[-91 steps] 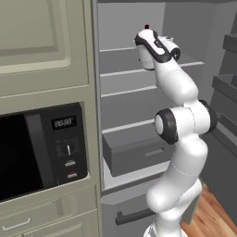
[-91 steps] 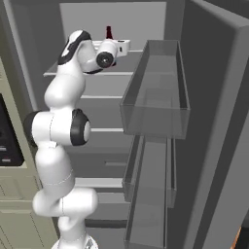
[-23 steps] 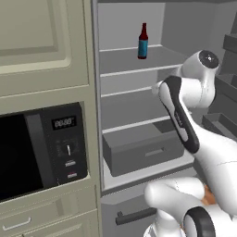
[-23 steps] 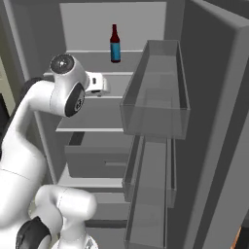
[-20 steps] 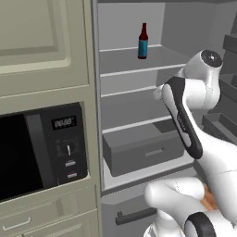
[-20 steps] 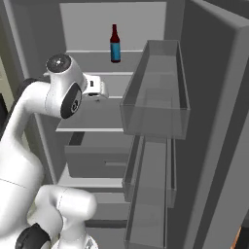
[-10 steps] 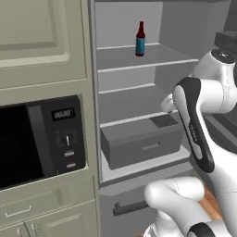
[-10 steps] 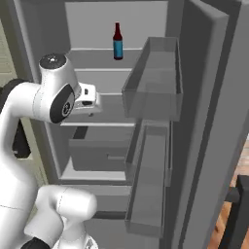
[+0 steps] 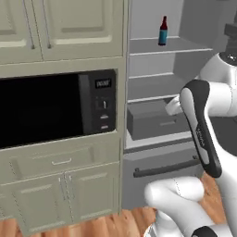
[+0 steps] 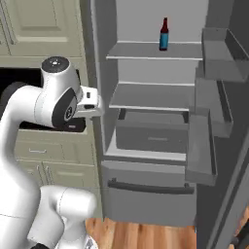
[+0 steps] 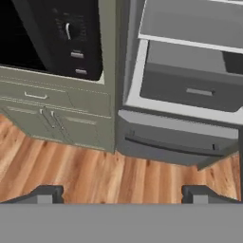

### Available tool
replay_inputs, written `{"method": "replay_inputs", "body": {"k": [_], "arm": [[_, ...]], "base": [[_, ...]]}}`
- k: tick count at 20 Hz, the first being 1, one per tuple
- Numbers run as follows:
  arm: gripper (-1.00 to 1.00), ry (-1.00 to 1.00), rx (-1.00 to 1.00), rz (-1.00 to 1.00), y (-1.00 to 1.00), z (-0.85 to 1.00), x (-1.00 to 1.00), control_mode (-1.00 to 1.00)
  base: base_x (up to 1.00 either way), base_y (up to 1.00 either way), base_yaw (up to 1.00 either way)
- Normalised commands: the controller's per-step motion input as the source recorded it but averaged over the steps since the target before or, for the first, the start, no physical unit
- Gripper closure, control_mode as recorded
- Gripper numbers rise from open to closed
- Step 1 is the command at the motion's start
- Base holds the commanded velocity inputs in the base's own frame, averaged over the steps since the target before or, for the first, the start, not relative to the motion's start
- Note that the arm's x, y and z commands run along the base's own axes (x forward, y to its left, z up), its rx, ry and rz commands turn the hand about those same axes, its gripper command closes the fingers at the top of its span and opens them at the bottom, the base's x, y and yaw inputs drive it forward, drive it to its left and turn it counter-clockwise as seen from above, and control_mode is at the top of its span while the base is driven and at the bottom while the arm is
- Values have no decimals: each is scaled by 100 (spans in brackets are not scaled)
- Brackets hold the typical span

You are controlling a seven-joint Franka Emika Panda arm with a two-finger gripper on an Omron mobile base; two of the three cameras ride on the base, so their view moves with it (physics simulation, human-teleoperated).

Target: Place the beer and liquor on the top shelf of the fridge to keep them out of children's reach, and place the avocado on lower shelves for easy access.

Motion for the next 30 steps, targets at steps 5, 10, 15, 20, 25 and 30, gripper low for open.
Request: {"method": "replay_inputs", "body": {"k": [5,10,15,20,25,30], "arm": [[-100,0,0,0,0,0,0,100],[-100,0,0,0,0,0,0,100],[-100,0,0,0,0,0,0,100],[-100,0,0,0,0,0,0,100],[-100,0,0,0,0,0,0,100],[-100,0,0,0,0,0,0,100]], "base": [[-17,100,37],[0,100,43],[1,100,48],[15,100,46],[39,100,45],[75,100,38]]}}
